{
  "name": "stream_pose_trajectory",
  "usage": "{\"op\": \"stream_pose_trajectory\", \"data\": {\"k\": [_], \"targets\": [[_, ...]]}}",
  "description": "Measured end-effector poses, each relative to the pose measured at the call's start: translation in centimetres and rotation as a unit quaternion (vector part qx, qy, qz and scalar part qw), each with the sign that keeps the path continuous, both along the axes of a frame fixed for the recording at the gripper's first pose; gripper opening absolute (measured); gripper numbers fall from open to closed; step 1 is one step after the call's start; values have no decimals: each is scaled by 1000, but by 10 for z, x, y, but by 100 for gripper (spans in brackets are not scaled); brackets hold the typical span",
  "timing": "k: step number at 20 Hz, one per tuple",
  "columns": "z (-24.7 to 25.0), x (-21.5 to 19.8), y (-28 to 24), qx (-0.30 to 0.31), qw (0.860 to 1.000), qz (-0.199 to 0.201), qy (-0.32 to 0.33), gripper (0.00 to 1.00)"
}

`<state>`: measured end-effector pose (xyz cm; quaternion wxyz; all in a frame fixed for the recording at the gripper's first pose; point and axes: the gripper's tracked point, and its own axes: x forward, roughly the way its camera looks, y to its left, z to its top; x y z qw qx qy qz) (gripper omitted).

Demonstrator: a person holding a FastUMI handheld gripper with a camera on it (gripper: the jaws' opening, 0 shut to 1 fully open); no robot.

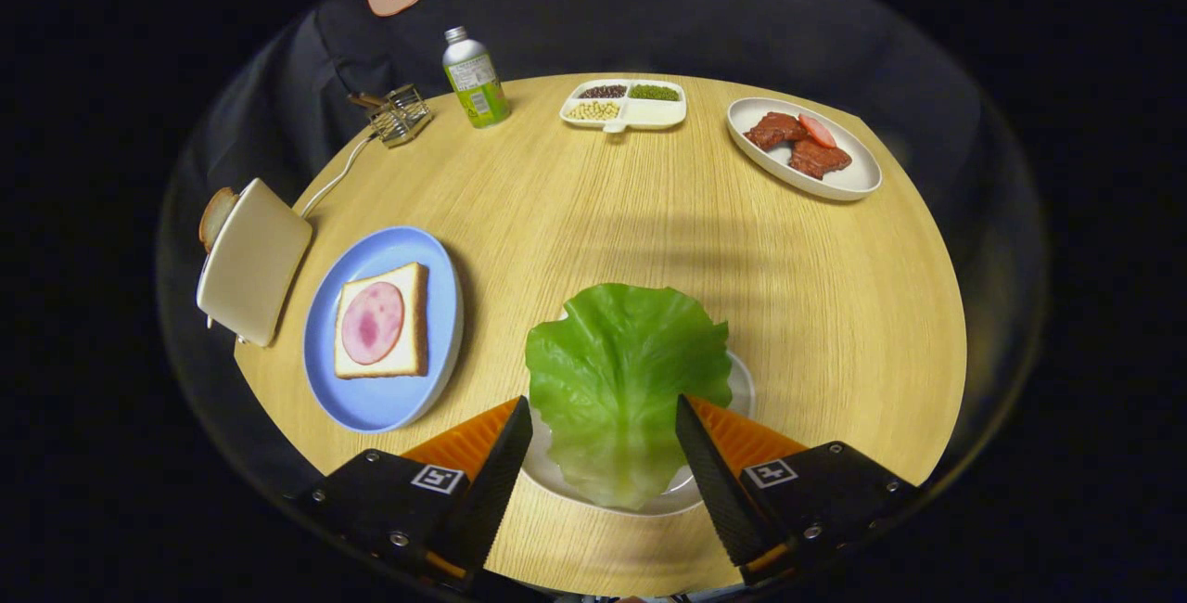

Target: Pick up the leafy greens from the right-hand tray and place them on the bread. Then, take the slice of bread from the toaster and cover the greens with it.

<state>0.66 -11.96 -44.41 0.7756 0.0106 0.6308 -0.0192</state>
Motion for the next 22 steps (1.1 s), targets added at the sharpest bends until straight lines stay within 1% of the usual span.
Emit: {"op": "stream_pose_trajectory", "data": {"k": [4, 6, 7, 8, 9, 10, 11, 12, 13, 14, 15, 16, 17, 19, 20, 22], "targets": [[-16, -2, -7, -24, 1000, 3, 15, 91], [-18, -1, -9, -34, 999, 5, 9, 88], [-18, -1, -11, -46, 999, 9, 9, 82], [-19, -1, -13, -52, 999, 9, 10, 80], [-19, 0, -13, -53, 999, 8, 7, 72], [-20, 1, -14, -53, 999, 7, 6, 70], [-19, 2, -15, -54, 999, 4, 3, 61], [-19, 3, -15, -55, 998, 2, 1, 56], [-20, 4, -17, -56, 998, -1, 0, 43], [-20, 4, -18, -57, 998, -5, -1, 38], [-19, 4, -20, -58, 998, -12, -3, 29], [-20, 6, -22, -58, 998, -19, -5, 25], [-19, 5, -23, -57, 998, -26, -7, 17], [-14, 7, -16, -32, 999, -40, -15, 9], [-8, 13, -14, -25, 998, -45, -26, 8], [4, 20, -10, -22, 998, -44, -44, 7]]}}
